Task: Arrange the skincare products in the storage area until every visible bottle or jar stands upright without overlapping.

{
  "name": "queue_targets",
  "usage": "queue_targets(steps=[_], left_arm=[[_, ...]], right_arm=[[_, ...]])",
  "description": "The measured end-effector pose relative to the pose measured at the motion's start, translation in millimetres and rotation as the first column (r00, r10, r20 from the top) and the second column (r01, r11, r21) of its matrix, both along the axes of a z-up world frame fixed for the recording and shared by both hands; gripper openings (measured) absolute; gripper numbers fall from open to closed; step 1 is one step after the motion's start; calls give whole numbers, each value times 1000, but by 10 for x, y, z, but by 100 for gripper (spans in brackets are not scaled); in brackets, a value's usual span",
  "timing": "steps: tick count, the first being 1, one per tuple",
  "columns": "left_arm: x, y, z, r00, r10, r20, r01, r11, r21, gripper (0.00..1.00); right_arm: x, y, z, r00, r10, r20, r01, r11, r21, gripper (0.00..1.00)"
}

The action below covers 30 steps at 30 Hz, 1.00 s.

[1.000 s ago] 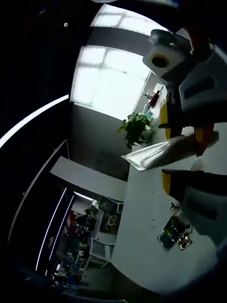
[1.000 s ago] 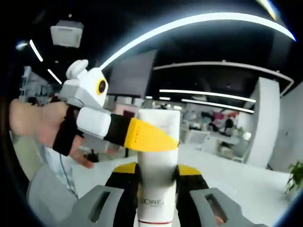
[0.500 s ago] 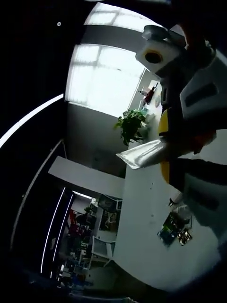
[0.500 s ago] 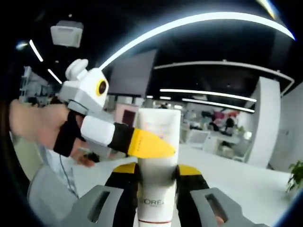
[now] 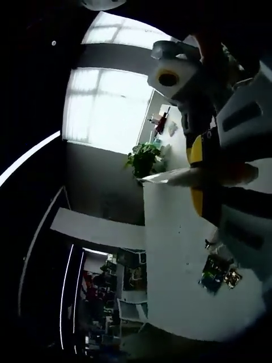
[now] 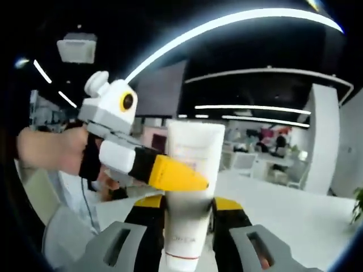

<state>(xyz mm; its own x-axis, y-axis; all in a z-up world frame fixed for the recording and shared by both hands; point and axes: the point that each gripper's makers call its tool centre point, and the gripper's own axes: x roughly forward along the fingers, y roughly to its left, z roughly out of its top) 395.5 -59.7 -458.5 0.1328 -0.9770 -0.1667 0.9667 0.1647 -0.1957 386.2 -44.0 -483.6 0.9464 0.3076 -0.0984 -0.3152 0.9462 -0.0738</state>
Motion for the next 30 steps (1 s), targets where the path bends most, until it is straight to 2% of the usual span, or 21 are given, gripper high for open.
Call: queue_targets(steps=[4,8,11,13,15,18,21,24,30], left_arm=[[-6,38,3,998,-67,5,67,997,34,14],[-106,49,96,986,-166,-6,166,986,26,14],[-242,51,148,965,-263,-2,263,964,31,14],[-296,42,178,956,-295,-4,295,955,34,14],[-432,33,231,934,-356,5,355,934,41,14],[-611,9,307,909,-416,21,415,909,40,14],[-662,-26,335,903,-429,27,428,903,37,14],[-683,-41,354,898,-439,34,438,899,33,14],[-708,-40,391,887,-461,21,461,887,6,14]], right_arm=[[-60,56,9,994,107,-24,-108,994,-8,23],[-134,102,103,973,229,-16,-229,973,-6,22],[-210,113,155,942,336,-20,-336,942,2,20],[-255,119,237,918,396,-11,-395,917,49,20],[-327,145,298,879,476,-17,-473,876,91,20],[-368,104,326,834,551,-27,-546,831,107,24],[-438,110,351,788,614,-33,-606,785,130,22],[-481,118,325,763,645,-44,-636,762,122,15],[-516,147,312,745,665,-44,-653,742,154,12]])
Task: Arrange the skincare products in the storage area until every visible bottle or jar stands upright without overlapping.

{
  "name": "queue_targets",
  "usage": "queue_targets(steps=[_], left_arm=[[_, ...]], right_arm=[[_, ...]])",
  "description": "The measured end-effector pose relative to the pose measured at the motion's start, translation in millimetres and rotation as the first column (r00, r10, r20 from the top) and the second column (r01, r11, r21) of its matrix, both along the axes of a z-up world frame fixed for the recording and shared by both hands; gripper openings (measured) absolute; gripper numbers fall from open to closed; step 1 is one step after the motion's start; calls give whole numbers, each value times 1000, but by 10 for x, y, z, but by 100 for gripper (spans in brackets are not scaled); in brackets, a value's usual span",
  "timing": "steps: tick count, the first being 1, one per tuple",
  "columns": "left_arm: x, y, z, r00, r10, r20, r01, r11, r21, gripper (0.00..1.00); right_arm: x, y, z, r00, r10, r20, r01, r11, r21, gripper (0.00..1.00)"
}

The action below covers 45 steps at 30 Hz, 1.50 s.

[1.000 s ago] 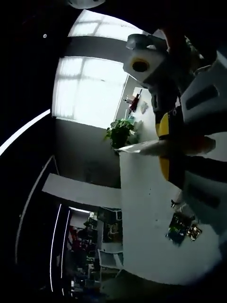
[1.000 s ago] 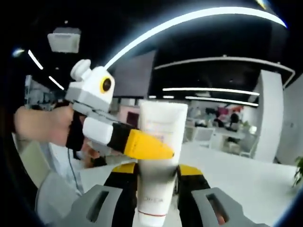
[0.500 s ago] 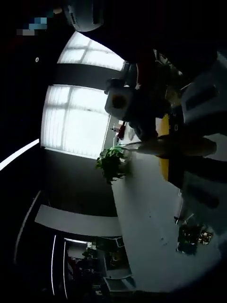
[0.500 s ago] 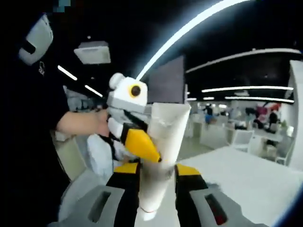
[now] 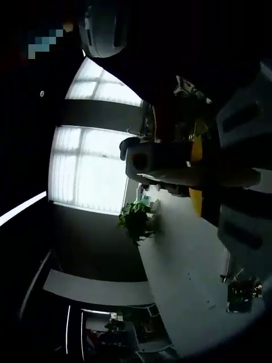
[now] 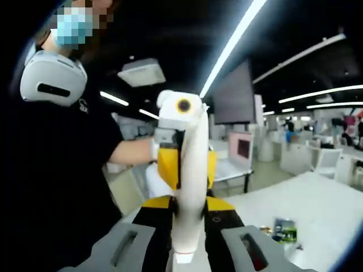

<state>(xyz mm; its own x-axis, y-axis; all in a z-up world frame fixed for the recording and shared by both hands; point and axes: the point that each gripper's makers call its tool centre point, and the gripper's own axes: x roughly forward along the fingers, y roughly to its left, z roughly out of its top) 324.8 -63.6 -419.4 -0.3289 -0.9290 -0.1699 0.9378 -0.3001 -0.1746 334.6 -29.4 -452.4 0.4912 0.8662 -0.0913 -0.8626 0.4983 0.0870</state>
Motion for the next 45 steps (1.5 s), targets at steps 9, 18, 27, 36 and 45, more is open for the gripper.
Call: queue_targets(steps=[9,18,27,36,45], left_arm=[[20,15,-53,1000,-21,21,20,1000,7,14],[55,7,49,998,-7,-56,4,998,-58,18],[159,35,153,997,44,-57,-51,990,-133,28],[160,50,-128,996,92,-5,-92,993,-76,52],[256,89,-384,983,182,15,-182,983,-27,76]], right_arm=[[-11,18,-30,999,13,50,-12,1000,-22,8],[-29,39,-9,996,0,84,-1,1000,18,5],[-10,15,-185,998,-20,61,21,1000,-10,5],[43,-73,-249,997,-61,45,61,998,3,5],[116,-198,-378,994,-104,32,104,995,-1,5]])
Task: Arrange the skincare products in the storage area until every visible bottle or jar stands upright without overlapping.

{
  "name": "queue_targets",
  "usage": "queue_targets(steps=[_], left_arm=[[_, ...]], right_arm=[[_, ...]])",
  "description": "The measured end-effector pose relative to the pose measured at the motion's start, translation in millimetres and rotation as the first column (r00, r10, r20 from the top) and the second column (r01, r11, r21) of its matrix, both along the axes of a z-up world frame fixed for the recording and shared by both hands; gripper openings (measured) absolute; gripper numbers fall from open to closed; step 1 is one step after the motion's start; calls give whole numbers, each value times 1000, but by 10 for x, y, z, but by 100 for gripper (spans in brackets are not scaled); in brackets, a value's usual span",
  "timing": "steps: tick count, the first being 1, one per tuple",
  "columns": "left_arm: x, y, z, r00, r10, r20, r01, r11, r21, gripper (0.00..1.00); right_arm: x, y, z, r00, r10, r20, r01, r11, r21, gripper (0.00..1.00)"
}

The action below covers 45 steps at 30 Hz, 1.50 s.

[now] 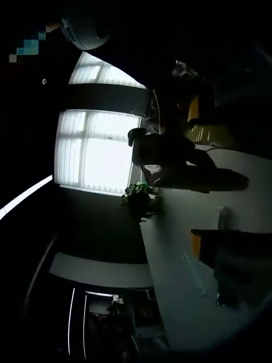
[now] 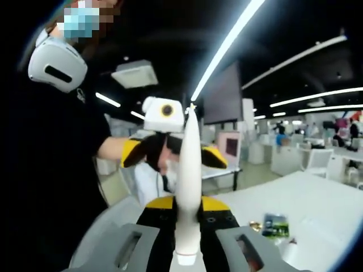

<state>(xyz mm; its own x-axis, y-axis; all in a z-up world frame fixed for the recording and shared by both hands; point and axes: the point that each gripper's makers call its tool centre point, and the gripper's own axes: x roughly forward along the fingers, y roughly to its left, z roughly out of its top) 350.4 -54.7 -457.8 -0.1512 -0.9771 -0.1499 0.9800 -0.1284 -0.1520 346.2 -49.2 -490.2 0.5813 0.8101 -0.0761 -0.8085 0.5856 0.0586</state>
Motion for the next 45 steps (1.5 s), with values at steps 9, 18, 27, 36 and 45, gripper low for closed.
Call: queue_targets(steps=[9,18,27,36,45], left_arm=[[156,181,-183,991,132,6,-132,991,5,94],[274,471,-348,957,290,-3,-290,957,16,99],[366,576,-612,935,353,-38,-351,935,55,99],[385,729,-831,919,391,-54,-385,917,102,99],[408,837,-996,897,438,-61,-427,894,136,99]], right_arm=[[113,-132,-161,999,-46,-10,46,999,13,5],[304,-317,-430,995,-99,-31,99,995,4,5],[441,-392,-629,995,-96,-2,96,995,-29,5],[626,-512,-864,994,-106,12,106,994,-37,6],[755,-614,-1129,994,-105,10,105,994,-43,6]])
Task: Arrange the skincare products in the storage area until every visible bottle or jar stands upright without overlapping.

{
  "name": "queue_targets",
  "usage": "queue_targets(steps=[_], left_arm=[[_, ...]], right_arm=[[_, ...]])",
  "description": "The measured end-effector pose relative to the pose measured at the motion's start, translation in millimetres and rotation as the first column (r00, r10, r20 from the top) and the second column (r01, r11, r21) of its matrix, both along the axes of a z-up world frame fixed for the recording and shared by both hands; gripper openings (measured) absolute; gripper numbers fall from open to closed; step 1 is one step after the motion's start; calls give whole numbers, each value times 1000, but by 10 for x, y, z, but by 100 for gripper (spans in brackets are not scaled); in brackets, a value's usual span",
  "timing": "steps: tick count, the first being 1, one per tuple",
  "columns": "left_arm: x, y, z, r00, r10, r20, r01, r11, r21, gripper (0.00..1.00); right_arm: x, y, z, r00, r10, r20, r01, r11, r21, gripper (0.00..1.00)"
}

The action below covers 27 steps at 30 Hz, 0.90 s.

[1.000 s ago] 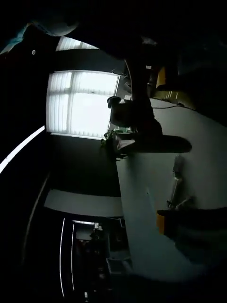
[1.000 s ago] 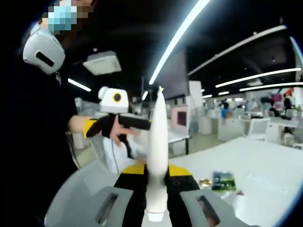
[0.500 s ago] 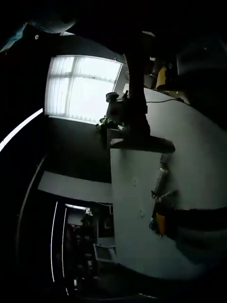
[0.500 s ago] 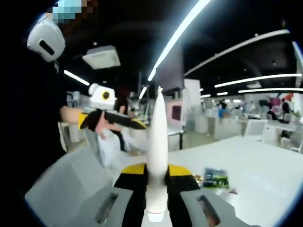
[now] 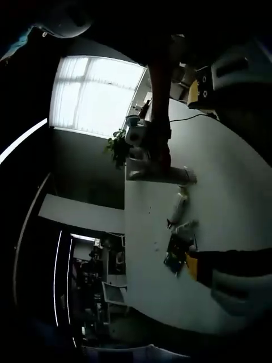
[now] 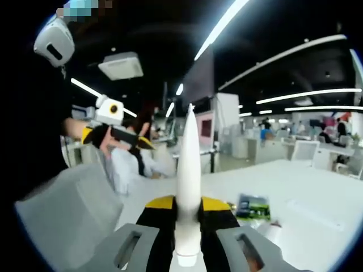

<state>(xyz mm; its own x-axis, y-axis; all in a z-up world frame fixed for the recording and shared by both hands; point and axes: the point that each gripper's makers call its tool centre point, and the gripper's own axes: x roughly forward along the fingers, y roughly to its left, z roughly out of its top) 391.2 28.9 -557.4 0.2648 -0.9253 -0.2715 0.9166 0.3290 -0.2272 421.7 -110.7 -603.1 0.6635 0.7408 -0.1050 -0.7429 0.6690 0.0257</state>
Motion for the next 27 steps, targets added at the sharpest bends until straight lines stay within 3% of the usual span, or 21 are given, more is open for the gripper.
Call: queue_targets(steps=[12,27], left_arm=[[117,6,-150,999,26,-24,-26,999,35,97],[149,43,-379,998,34,-55,-30,996,85,97]], right_arm=[[181,-164,-293,1000,-21,14,21,1000,6,6],[378,-192,-590,1000,-21,18,21,1000,-7,6]])
